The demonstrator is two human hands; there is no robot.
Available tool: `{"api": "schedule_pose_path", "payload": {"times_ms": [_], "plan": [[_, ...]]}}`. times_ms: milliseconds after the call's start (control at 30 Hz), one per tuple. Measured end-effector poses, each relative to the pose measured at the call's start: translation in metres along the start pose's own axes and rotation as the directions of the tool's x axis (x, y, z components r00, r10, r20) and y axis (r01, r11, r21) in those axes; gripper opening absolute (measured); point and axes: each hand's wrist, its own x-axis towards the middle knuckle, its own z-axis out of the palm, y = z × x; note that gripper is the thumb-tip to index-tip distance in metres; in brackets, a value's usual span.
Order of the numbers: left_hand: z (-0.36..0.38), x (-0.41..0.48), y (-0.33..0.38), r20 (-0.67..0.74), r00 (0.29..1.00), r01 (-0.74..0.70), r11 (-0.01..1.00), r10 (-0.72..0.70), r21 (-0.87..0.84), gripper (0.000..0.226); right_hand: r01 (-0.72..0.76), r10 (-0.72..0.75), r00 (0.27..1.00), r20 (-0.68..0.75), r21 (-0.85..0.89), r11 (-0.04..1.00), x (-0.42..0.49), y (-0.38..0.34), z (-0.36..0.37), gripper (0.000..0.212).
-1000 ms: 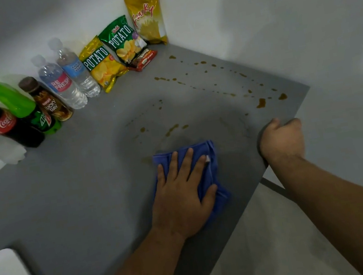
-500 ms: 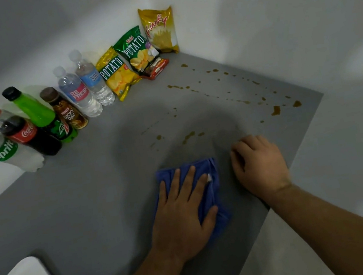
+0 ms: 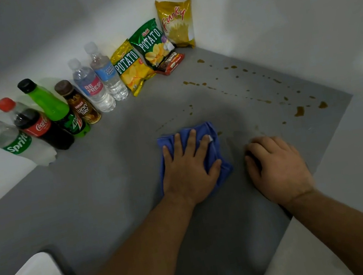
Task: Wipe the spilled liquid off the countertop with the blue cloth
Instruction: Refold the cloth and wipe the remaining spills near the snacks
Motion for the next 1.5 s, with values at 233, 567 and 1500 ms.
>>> {"api": "schedule_pose_path", "payload": {"times_ms": [233,567,1500], "plan": [[0.010,-0.057,-0.010,-0.048,0.995,-0.092,0.995,0.089,-0.044,0.072,-0.020,0.020,0.999,0.032,0.003,1.000,0.001,0.000,-0.003,0.031],[-0.012,-0.002,-0.089,-0.002,0.981,0.196,0.980,-0.196,-0.048,0.077,0.054,-0.055,0.998,0.023,0.047,0.997,0.011,-0.031,-0.004,0.040],[-0.033,0.067,-0.174,0.048,0.931,0.365,0.930,-0.362,-0.055,0.079,0.149,-0.153,0.988,0.012,0.164,0.975,0.026,-0.047,0.021,0.025]]}}
